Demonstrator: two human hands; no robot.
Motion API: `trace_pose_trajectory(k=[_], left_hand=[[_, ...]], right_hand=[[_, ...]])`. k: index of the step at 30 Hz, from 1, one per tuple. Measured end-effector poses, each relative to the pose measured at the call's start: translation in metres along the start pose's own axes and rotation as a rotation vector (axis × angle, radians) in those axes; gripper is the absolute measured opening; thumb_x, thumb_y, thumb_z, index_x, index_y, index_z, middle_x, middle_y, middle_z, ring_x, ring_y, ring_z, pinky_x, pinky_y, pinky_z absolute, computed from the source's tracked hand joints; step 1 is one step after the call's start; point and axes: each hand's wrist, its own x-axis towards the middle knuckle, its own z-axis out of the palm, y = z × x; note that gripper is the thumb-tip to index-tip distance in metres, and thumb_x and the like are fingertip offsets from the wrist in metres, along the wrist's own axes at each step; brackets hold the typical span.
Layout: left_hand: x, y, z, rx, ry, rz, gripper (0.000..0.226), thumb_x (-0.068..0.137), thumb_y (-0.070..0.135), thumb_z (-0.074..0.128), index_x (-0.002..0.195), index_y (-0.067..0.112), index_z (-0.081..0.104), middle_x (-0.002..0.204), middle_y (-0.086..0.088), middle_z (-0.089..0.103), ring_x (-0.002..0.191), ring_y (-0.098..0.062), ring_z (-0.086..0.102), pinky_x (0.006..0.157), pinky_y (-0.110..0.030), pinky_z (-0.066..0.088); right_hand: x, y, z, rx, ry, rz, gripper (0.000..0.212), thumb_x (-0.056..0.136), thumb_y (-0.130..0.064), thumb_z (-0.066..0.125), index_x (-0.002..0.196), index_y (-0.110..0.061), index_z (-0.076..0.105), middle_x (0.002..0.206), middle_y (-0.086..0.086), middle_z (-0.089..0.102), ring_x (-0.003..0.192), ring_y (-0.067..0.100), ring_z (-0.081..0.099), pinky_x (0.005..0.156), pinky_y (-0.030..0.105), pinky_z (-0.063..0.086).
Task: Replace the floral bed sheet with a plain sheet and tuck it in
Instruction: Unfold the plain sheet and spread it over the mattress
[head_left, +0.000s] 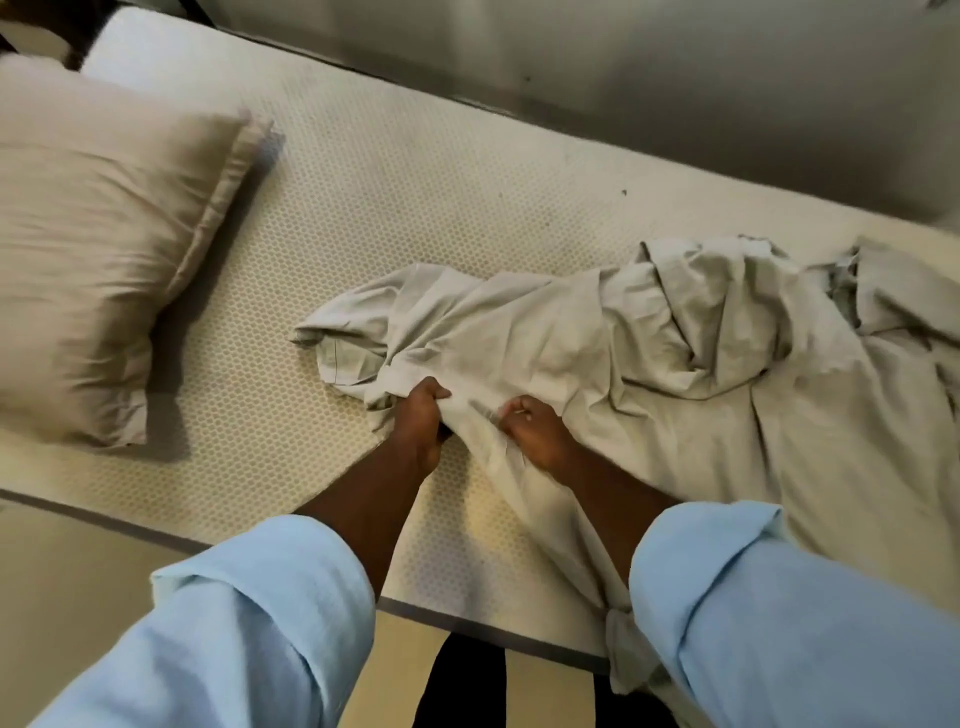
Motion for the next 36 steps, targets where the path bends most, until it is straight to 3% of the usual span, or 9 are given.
trace_pose_trajectory(k=[3,7,12,16,19,25,29,33,36], left_hand=[[-0.022,0.030,0.013,0.099,-0.032,0.052,0.034,0.078,0.019,0.055,0.108,0.005,0.061,0.090,-0.016,0.062,0.072,-0.030,0.059,0.048,-0.027,0.049],[-0.066,0.071,0.024,0.270,-0.015,0.220,0.017,0.085,0.020,0.054,0.096,0.008,0.060,0.092,-0.020,0.069,0.082,-0.036,0.067,0.071,-0.044,0.056],[-0.115,0.099,0.027,0.249,-0.021,0.358,0.020,0.098,0.030,0.051,0.105,0.011,0.057,0.104,-0.017,0.067,0.084,-0.027,0.064,0.072,-0.036,0.054],[-0.142,0.108,0.024,-0.010,-0.140,0.228,0.068,0.087,0.064,0.062,0.127,0.010,0.059,0.114,-0.015,0.070,0.101,-0.030,0.069,0.082,-0.039,0.058],[-0.148,0.115,0.016,-0.279,-0.334,0.110,0.088,0.075,0.069,0.070,0.134,0.005,0.055,0.126,-0.023,0.066,0.116,-0.040,0.063,0.100,-0.053,0.051],[-0.176,0.129,0.010,-0.391,-0.298,0.185,0.071,0.095,0.060,0.048,0.144,0.009,0.049,0.141,-0.021,0.056,0.124,-0.042,0.056,0.110,-0.056,0.039],[-0.203,0.129,0.005,-0.070,0.041,0.565,0.054,0.097,0.057,0.044,0.132,0.018,0.055,0.127,-0.011,0.066,0.110,-0.029,0.064,0.100,-0.045,0.051],[-0.212,0.130,-0.019,0.386,0.163,1.082,0.074,0.094,0.048,0.053,0.153,0.012,0.025,0.153,-0.010,0.038,0.139,-0.023,0.042,0.119,-0.043,0.032],[-0.227,0.125,-0.033,0.711,0.103,1.262,0.088,0.096,0.054,0.049,0.159,0.010,0.006,0.166,-0.009,0.011,0.154,-0.022,0.013,0.125,-0.043,0.018]], right_hand=[[-0.013,-0.049,-0.012,-0.003,-0.187,-0.105,0.039,0.089,-0.016,0.072,0.127,-0.018,0.061,0.104,-0.007,0.066,0.090,0.003,0.063,0.066,0.007,0.046],[-0.036,-0.101,-0.017,-0.079,-0.386,-0.202,0.076,0.076,-0.010,0.083,0.141,-0.028,0.048,0.117,-0.009,0.066,0.111,0.010,0.066,0.084,0.020,0.055],[-0.080,-0.154,-0.025,-0.021,-0.081,-0.337,0.040,0.085,0.000,0.064,0.121,-0.015,0.071,0.105,0.004,0.076,0.096,0.020,0.072,0.089,0.036,0.060],[-0.118,-0.173,-0.046,0.231,-0.262,-0.184,0.051,0.082,-0.001,0.054,0.128,-0.017,0.068,0.117,0.017,0.073,0.112,0.039,0.068,0.103,0.055,0.052],[-0.138,-0.165,-0.066,0.320,-0.463,0.024,0.055,0.079,-0.004,0.057,0.132,-0.016,0.066,0.121,0.020,0.069,0.112,0.038,0.066,0.109,0.047,0.047],[-0.198,-0.123,-0.102,-0.124,-0.479,0.195,0.022,0.093,-0.003,0.054,0.109,-0.010,0.067,0.092,0.013,0.065,0.081,0.027,0.064,0.082,0.044,0.056],[-0.225,-0.123,-0.104,-0.852,-0.412,0.122,0.008,0.093,-0.017,0.065,0.089,-0.019,0.058,0.090,0.003,0.059,0.076,0.018,0.058,0.064,0.030,0.051],[-0.224,-0.147,-0.097,-0.584,-0.244,-0.130,0.037,0.091,-0.010,0.060,0.127,-0.018,0.063,0.110,0.001,0.061,0.095,0.020,0.064,0.058,0.022,0.049],[-0.225,-0.188,-0.082,-0.049,0.044,-0.292,0.022,0.097,-0.012,0.055,0.114,-0.011,0.069,0.096,0.006,0.066,0.074,0.016,0.062,0.049,0.017,0.042]])
